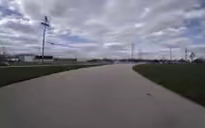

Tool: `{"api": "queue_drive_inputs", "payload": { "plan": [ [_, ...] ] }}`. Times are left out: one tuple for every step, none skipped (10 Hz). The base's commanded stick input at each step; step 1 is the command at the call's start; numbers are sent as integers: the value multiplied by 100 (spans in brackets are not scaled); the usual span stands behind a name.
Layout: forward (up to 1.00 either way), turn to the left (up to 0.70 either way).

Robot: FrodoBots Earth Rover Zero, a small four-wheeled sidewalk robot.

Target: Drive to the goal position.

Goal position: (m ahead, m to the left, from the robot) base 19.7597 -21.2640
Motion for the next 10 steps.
{"api": "queue_drive_inputs", "payload": {
  "plan": [
    [100, 0],
    [100, 0],
    [100, 0],
    [100, -1],
    [100, -9],
    [100, -18],
    [100, -28],
    [100, 0],
    [100, 0],
    [100, 0]
  ]
}}
